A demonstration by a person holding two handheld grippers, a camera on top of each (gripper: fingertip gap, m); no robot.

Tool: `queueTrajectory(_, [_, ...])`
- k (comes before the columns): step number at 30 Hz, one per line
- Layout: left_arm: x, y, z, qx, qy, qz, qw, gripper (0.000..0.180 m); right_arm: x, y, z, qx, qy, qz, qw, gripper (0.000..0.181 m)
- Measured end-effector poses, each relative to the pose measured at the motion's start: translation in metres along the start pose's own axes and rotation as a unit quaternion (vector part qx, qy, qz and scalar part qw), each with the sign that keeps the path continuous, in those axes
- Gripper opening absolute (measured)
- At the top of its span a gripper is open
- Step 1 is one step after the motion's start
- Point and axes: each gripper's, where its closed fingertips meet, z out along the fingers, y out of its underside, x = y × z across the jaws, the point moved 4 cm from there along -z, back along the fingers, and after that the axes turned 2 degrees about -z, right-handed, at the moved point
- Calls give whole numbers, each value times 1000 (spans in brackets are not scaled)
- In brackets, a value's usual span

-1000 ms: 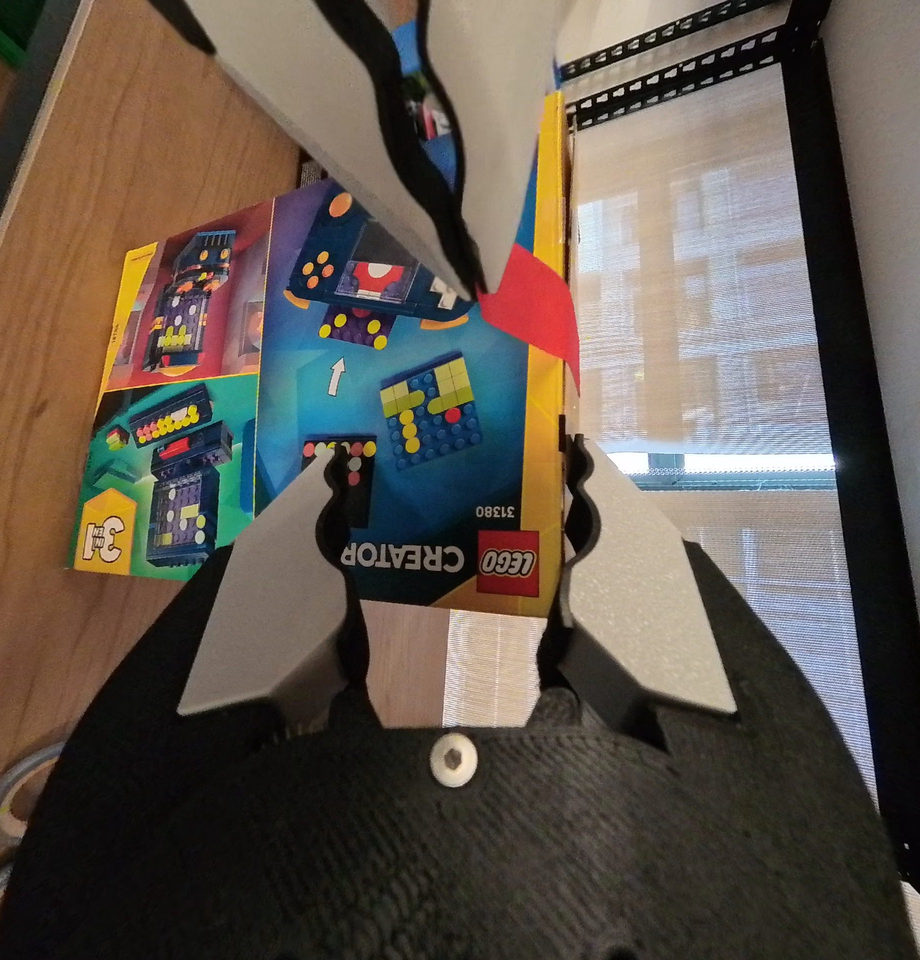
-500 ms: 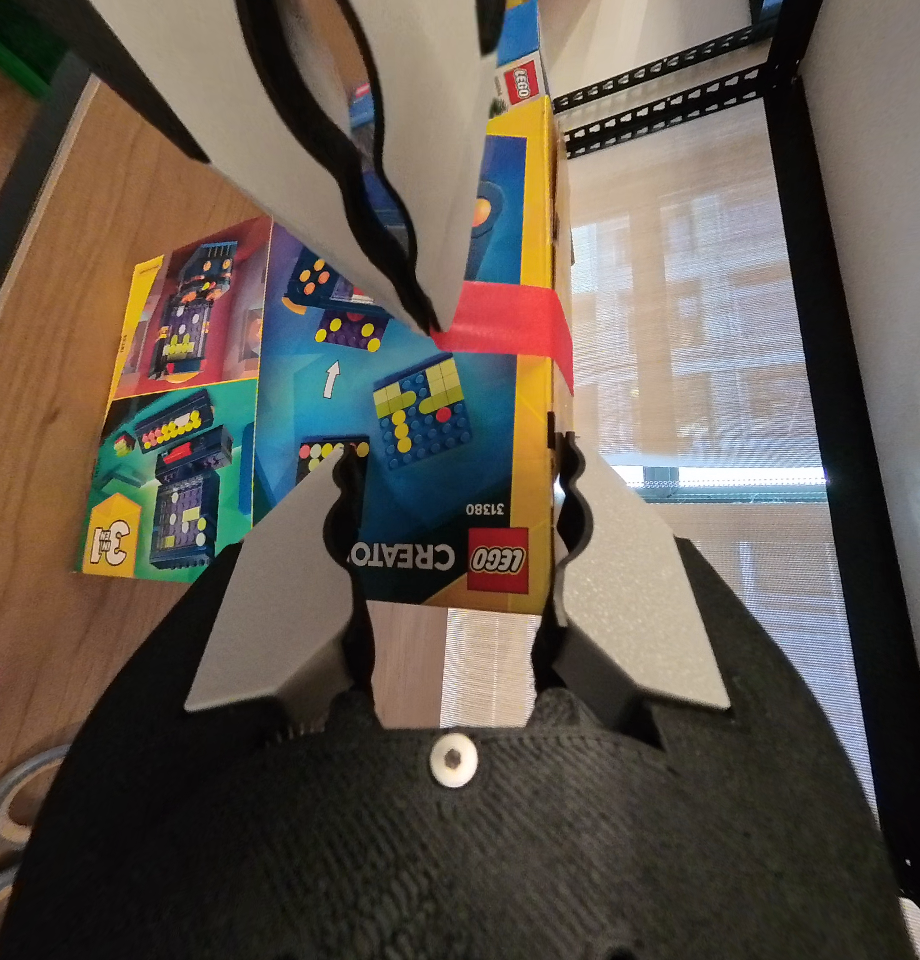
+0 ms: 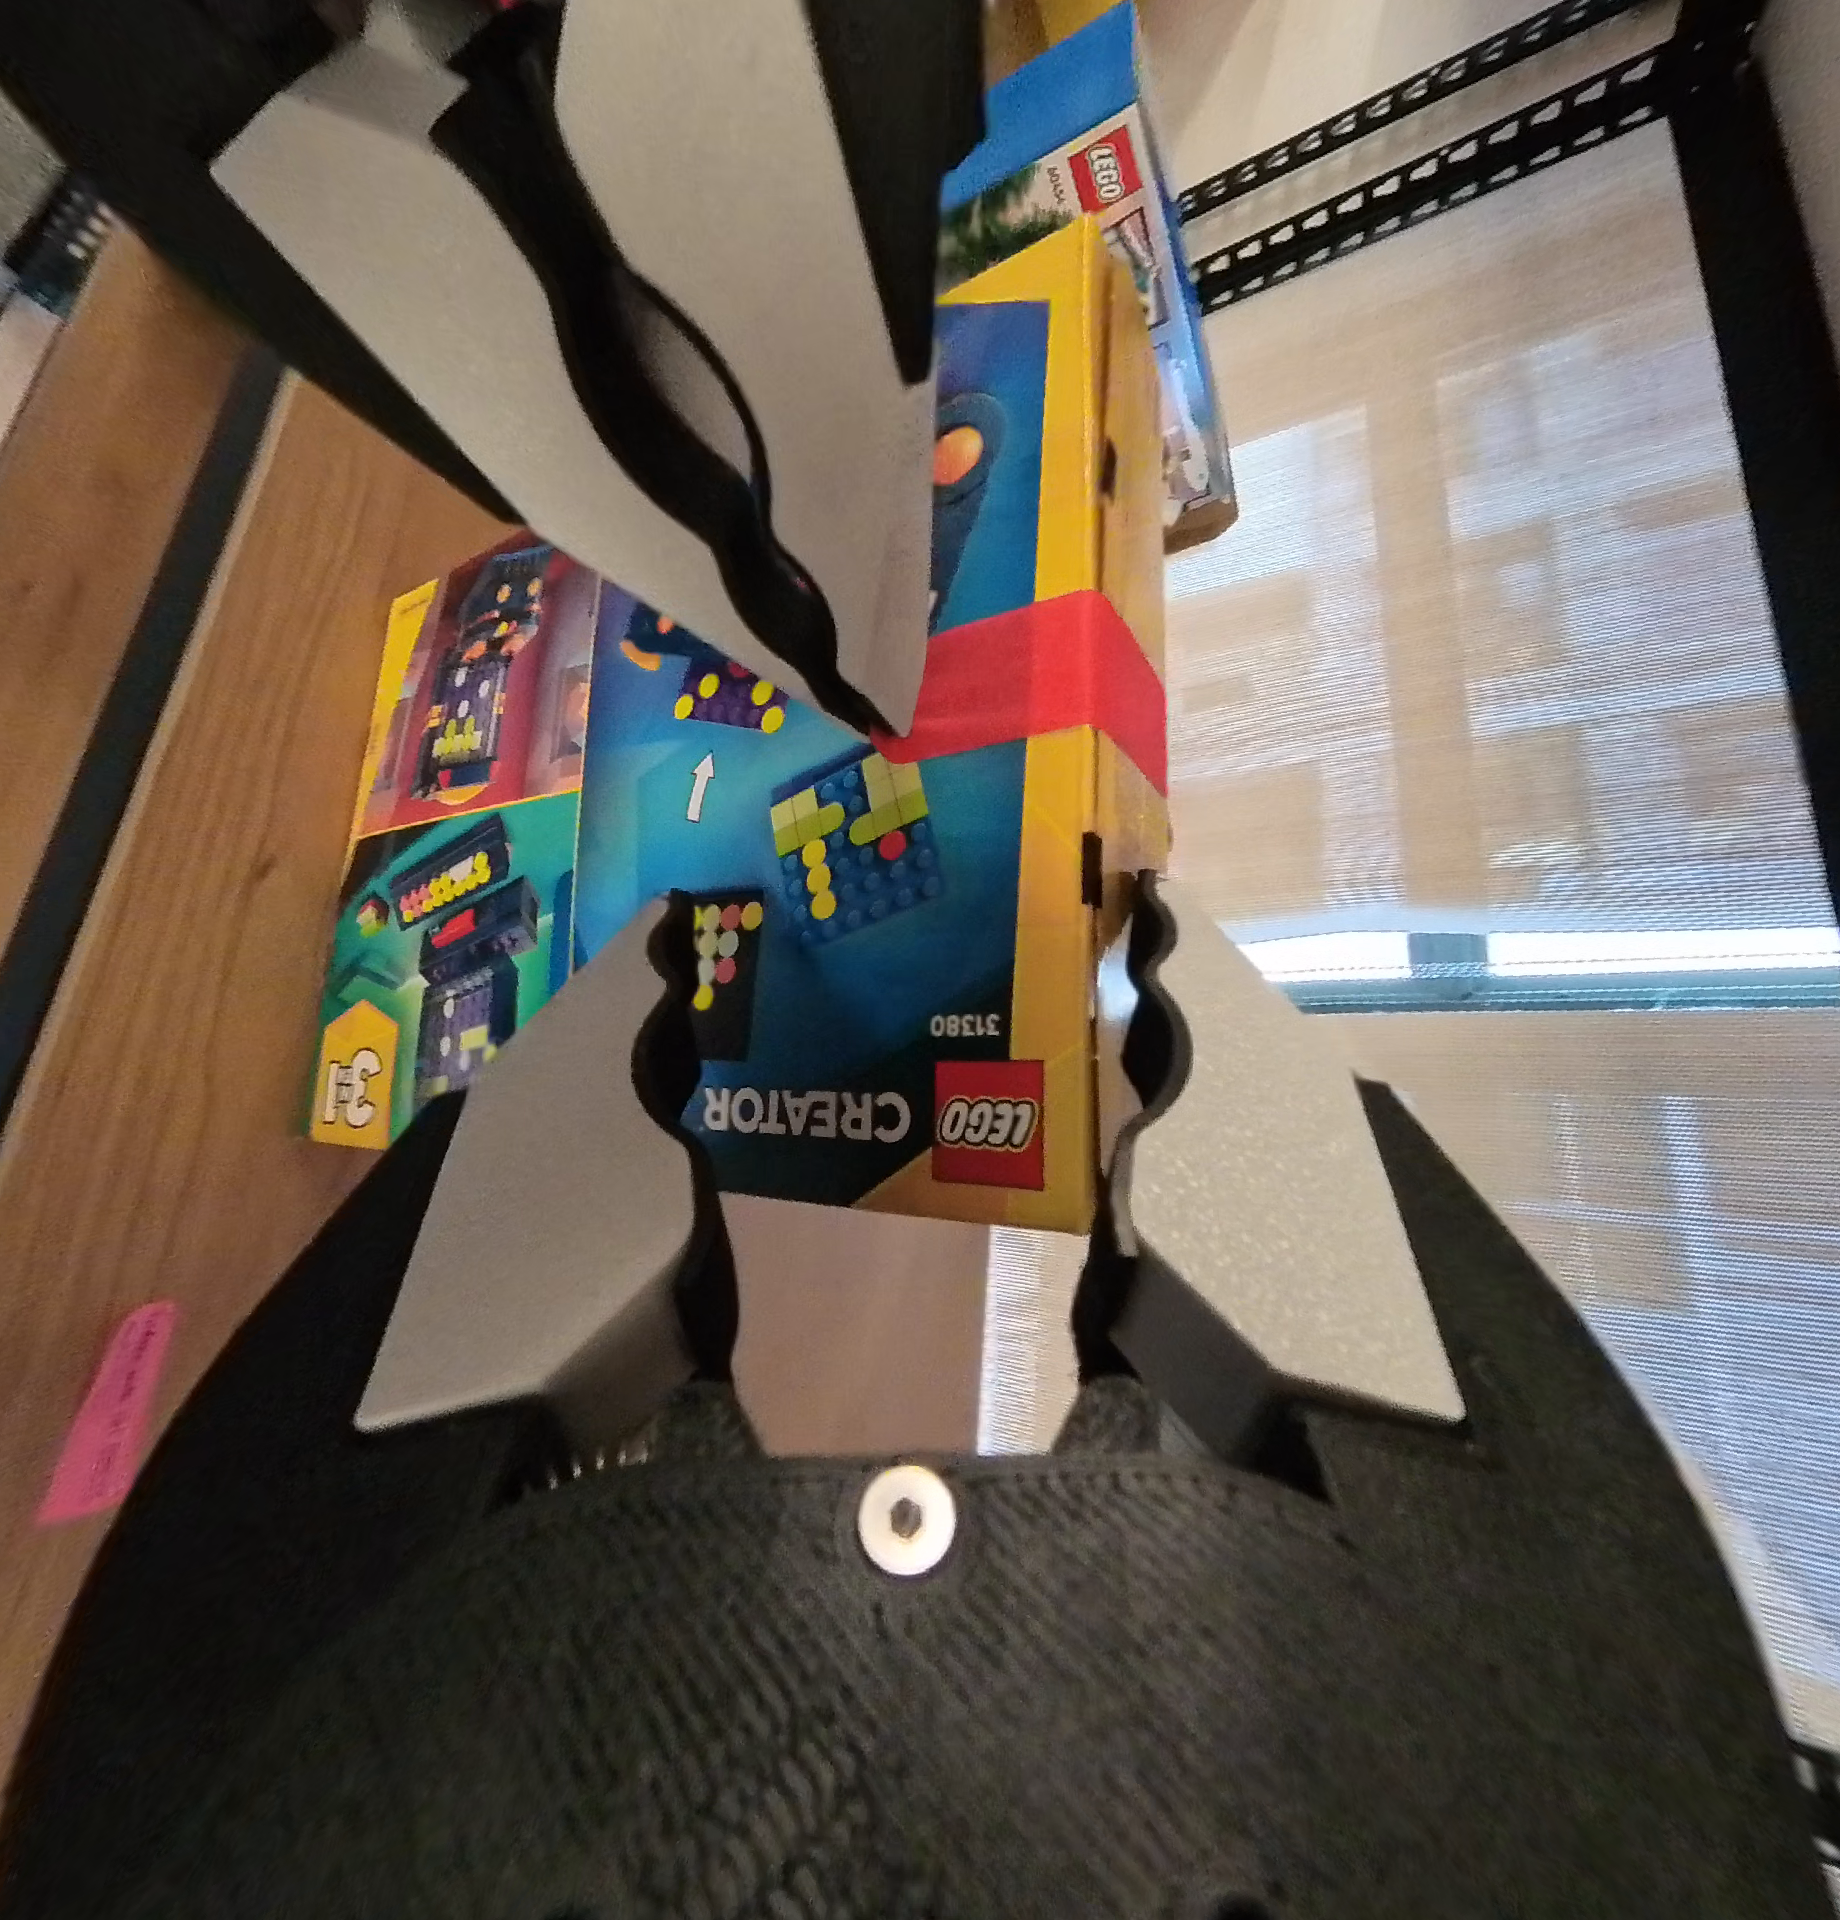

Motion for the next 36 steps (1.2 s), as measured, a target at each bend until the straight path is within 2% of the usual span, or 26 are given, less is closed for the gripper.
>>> queueTrajectory(3, [0,0,2,-3,-2,6,1000,0,5,-3,-3,10,-50,52,997,84])
queueTrajectory(6, [-1,1,4,-4,0,2,1000,0,17,-6,-4,39,-104,138,984,76])
queueTrajectory(9, [-1,1,5,-4,-1,3,1000,0,38,-6,-1,50,-111,216,969,73])
queueTrajectory(11, [-1,1,5,-3,-2,3,1000,0,50,-12,-1,65,-134,273,950,64])
queueTrajectory(12, [-1,1,4,-2,-2,3,1000,0,57,-16,-1,76,-142,307,938,47])
queueTrajectory(14, [0,1,4,-2,-3,4,1000,0,70,-27,0,105,-191,389,895,3])
queueTrajectory(17, [0,1,4,-4,-5,10,1000,0,77,-36,7,89,-320,511,793,0])
queueTrajectory(20, [0,1,4,-8,-7,19,1000,0,79,-34,20,37,-445,622,642,0])
queueTrajectory(21, [0,1,5,-9,-9,22,1000,0,78,-32,24,24,-474,641,604,0])
queueTrajectory(22, [0,1,5,-11,-10,24,1000,0,74,-28,27,0,-493,641,588,0])
queueTrajectory(24, [0,1,6,-12,-13,26,1000,0,62,-14,34,-60,-509,623,592,0])
queueTrajectory(28, [1,0,6,-11,-19,23,999,0,59,-15,36,-55,-537,627,561,0])
queueTrajectory(31, [2,0,4,0,-24,14,1000,0,57,-14,35,-36,-562,648,513,0])
queueTrajectory(33, [4,0,5,5,-31,7,999,2,57,-14,35,-27,-566,648,508,0])
queueTrajectory(34, [10,1,5,5,-10,3,1000,18,57,-13,35,-28,-562,645,517,0])
queueTrajectory(36, [18,1,7,-3,15,-13,1000,34,59,-12,37,-32,-551,645,528,0])
